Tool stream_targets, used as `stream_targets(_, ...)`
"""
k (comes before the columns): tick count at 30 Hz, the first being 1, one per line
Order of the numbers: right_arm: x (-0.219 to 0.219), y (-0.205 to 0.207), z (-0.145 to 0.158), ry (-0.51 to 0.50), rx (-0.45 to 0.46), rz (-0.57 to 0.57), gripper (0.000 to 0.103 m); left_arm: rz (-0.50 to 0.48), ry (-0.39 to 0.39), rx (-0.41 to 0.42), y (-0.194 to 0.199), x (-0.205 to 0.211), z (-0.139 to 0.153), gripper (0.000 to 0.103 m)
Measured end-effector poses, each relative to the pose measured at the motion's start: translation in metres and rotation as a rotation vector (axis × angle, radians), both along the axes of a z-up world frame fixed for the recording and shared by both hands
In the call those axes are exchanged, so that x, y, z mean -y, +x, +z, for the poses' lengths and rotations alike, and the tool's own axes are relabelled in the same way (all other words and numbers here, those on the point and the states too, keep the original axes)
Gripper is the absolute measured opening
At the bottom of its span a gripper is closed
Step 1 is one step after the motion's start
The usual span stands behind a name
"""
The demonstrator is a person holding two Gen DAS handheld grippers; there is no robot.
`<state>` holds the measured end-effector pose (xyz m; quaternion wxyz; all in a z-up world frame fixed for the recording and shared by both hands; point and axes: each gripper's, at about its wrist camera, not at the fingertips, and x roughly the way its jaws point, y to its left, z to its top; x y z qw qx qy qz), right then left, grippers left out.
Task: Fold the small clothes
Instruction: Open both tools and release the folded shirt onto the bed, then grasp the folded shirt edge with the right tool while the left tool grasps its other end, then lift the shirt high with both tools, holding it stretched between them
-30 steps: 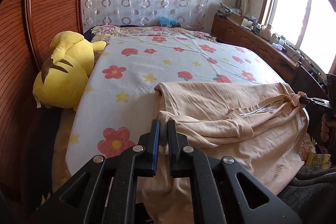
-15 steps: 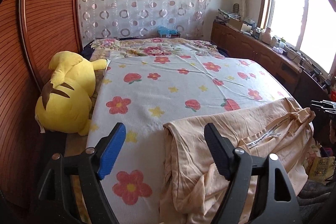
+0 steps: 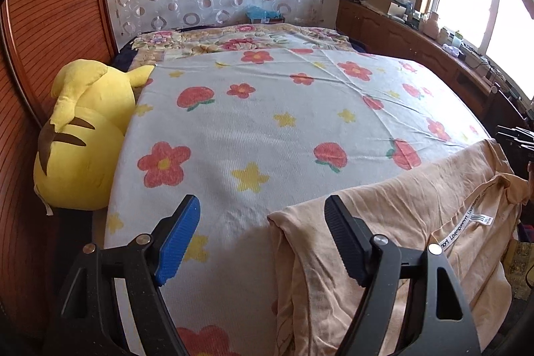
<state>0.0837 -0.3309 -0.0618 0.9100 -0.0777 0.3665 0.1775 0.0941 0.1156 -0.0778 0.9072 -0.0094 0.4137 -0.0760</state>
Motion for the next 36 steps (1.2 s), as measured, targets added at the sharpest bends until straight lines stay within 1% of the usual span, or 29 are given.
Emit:
stream_targets(4, -0.005, 0.024, -0.018, -0.026, -0.059, 0.013, 0.048, -0.008, 0.007, -0.033, 0.0, 0.001, -0.009, 0.078)
stream_targets(7, 0.0, 0.032, -0.024, -0.029, -0.089, 0.009, 0.051, -0.019, -0.011, -0.054, -0.001, 0.0, -0.014, 0.078)
stream_targets(11, 0.007, 0.04, -0.031, -0.025, -0.116, -0.005, 0.059, -0.031, -0.028, -0.069, -0.002, 0.001, -0.018, 0.078)
stream_targets(13, 0.008, 0.041, -0.03, -0.021, -0.117, -0.008, 0.06, -0.058, -0.074, -0.067, -0.003, 0.0, -0.017, 0.074)
stream_targets(15, 0.008, 0.041, -0.029, -0.02, -0.124, -0.01, 0.06, -0.058, -0.065, -0.061, -0.004, 0.002, -0.015, 0.065)
stream_targets(16, 0.009, 0.039, -0.03, -0.023, -0.125, -0.009, 0.06, -0.059, -0.061, -0.057, -0.005, 0.002, -0.015, 0.062)
stream_targets(17, 0.008, 0.039, -0.031, -0.025, -0.128, -0.003, 0.06, -0.067, -0.066, -0.059, -0.005, 0.003, -0.015, 0.056)
stream_targets(21, 0.0, 0.035, -0.032, -0.037, -0.136, 0.043, 0.06, -0.082, -0.049, -0.055, -0.007, 0.007, -0.015, 0.048)
stream_targets(22, -0.002, 0.034, -0.033, -0.041, -0.134, 0.052, 0.057, -0.088, -0.045, -0.053, -0.007, 0.008, -0.015, 0.046)
stream_targets(23, -0.003, 0.032, -0.033, -0.042, -0.131, 0.063, 0.048, -0.104, -0.041, -0.051, -0.009, 0.011, -0.014, 0.036)
stream_targets(24, -0.005, 0.031, -0.033, -0.038, -0.131, 0.079, 0.035, -0.123, -0.043, -0.047, -0.011, 0.013, -0.014, 0.028)
stream_targets(25, -0.006, 0.029, -0.033, -0.03, -0.134, 0.098, 0.025, -0.13, -0.039, -0.04, -0.013, 0.015, -0.015, 0.026)
stream_targets(26, -0.007, 0.027, -0.033, -0.012, -0.145, 0.122, 0.015, -0.137, -0.04, -0.031, -0.017, 0.016, -0.015, 0.016)
stream_targets(27, -0.007, 0.024, -0.034, -0.002, -0.15, 0.135, 0.014, -0.145, -0.056, -0.026, -0.021, 0.017, -0.014, 0.01)
stream_targets(29, -0.007, 0.014, -0.033, -0.005, -0.127, 0.141, 0.012, -0.128, -0.081, 0.019, -0.032, 0.016, -0.005, 0.009)
stream_targets(31, -0.002, 0.0, -0.023, 0.036, -0.089, 0.132, 0.012, -0.122, -0.116, 0.096, -0.05, 0.016, 0.016, 0.009)
stream_targets(32, 0.001, -0.009, -0.015, 0.057, -0.061, 0.126, 0.011, -0.119, -0.132, 0.132, -0.059, 0.015, 0.027, 0.009)
stream_targets(34, 0.008, -0.029, 0.007, 0.098, -0.005, 0.109, 0.011, -0.117, -0.167, 0.237, -0.08, 0.009, 0.056, 0.009)
stream_targets(36, 0.015, -0.052, 0.035, 0.146, 0.063, 0.11, 0.011, -0.088, -0.185, 0.318, -0.096, 0.002, 0.083, 0.009)
